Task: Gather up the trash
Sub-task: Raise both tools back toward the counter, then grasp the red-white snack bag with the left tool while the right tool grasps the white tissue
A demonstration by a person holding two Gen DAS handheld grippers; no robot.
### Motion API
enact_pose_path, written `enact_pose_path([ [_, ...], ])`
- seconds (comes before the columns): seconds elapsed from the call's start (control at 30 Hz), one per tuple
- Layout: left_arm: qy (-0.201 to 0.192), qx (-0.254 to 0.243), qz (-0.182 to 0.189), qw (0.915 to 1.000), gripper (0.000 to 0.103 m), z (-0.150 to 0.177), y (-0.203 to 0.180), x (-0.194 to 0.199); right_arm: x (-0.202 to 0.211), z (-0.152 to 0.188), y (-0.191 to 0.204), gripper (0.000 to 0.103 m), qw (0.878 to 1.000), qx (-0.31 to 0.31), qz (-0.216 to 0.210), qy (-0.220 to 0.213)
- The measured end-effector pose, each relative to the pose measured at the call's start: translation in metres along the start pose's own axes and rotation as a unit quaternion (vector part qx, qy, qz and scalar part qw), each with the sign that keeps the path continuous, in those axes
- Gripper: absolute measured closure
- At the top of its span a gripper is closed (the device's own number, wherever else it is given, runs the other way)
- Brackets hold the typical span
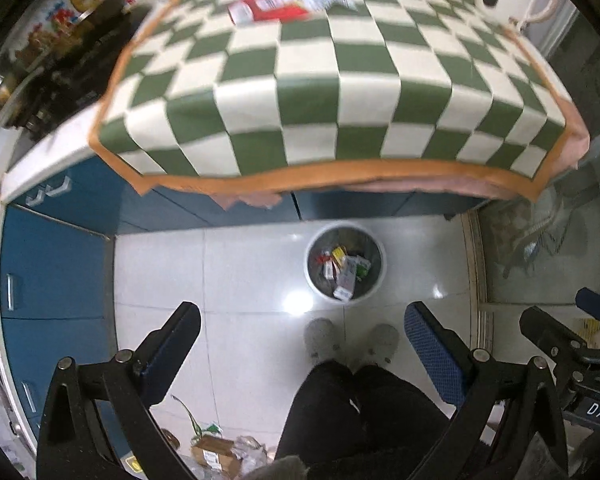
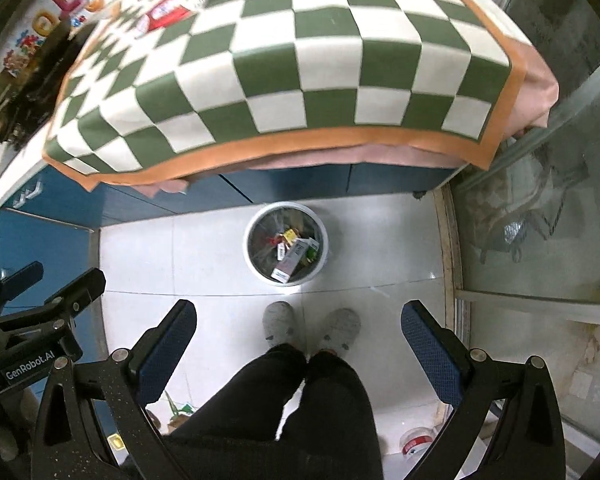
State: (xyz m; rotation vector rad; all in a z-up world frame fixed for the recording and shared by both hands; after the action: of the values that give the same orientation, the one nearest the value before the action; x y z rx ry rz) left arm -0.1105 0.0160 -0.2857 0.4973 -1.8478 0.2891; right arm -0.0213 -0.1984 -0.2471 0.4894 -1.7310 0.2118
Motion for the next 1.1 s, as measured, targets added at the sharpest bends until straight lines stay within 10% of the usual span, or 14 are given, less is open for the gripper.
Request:
enact_pose_path([
  [0.3,-0.102,0.036,0.007,0.9941,0.000,-0.086,0.028,0.046,0.045,-0.074,0.014,0.000,0.995,-0.050,-0.047,-0.070],
  [0.77,-0.024,0.242,0.012,0.9699,0.000,-0.269,0.096,-0.073,-0.049,-0.323,-0.030,0.000,0.992,-0.063,-0.099,-0.040],
  [1.1,0.047,0.258,-0.008,0.9651,0.000,-0.363,0.115,-0.192,-0.167,-0.535,-0.012,0.000,0.996,0.003,-0.091,-0.008],
])
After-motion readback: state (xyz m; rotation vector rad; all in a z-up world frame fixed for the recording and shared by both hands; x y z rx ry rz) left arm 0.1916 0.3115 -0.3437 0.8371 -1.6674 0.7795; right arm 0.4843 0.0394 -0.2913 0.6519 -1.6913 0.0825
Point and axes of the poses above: each gripper's, at about its wrist camera, not at the fingertips, and x roughly against the way its jaws point, y to its left, z to its underside, the point moved 4 cm from there along -x, roughly the way its jaws point, and after that the axes turned 4 degrees about -y, right-handed, at the moved point
